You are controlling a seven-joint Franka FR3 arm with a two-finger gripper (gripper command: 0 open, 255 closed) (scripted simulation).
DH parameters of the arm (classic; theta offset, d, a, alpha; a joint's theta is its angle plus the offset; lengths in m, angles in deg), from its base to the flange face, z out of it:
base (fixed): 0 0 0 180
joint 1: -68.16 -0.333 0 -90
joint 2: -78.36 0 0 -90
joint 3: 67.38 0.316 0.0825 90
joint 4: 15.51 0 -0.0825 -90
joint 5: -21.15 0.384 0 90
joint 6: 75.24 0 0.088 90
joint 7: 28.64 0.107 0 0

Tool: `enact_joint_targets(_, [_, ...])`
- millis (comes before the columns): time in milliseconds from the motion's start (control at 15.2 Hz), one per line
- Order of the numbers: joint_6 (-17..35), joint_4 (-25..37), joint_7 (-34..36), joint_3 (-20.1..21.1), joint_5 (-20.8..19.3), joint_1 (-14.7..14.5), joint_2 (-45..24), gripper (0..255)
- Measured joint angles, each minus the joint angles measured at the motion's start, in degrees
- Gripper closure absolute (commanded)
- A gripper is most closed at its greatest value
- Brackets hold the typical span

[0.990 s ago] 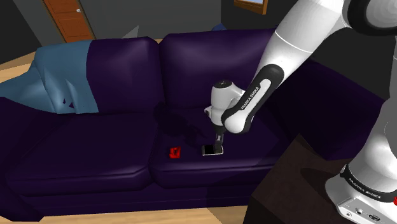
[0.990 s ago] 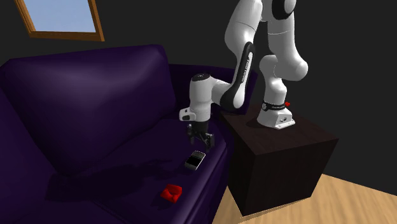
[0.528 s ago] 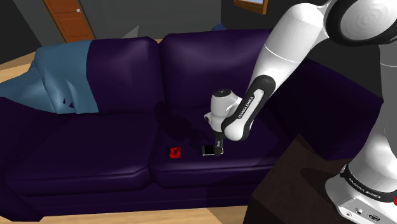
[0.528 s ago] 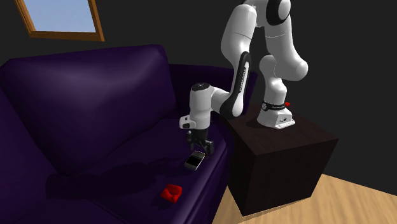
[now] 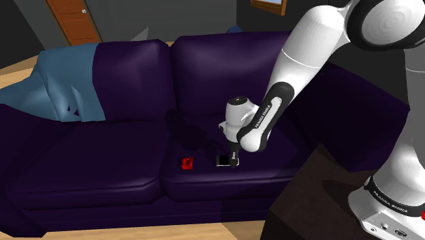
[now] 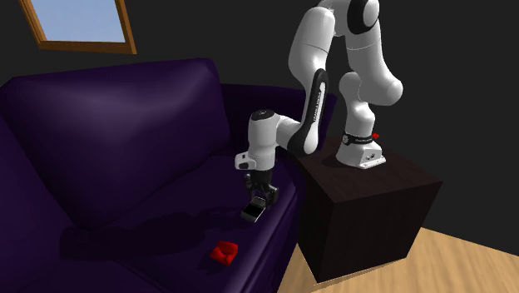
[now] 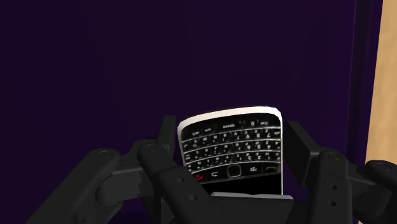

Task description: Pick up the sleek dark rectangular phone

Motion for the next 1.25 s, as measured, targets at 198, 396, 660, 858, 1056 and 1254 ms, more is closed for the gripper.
enact_joint_targets(198, [-0.01,0.05,0.00,-0.01,0.00,0.00,-0.03,255])
enact_joint_targets(396, [-1.30,-0.26,-0.12,0.17,0.14,0.14,1.57,255])
enact_joint_targets(660, [-3.53,-1.02,-0.40,0.47,0.45,0.42,4.57,255])
enact_joint_targets(858, [-5.65,-1.40,-0.57,0.72,0.74,0.58,7.08,255])
enact_joint_targets(1056, [-7.67,-1.67,-0.63,0.96,1.00,0.61,9.36,255])
enact_joint_targets(1254, [-9.44,-1.89,-1.00,1.08,1.29,0.87,11.35,255])
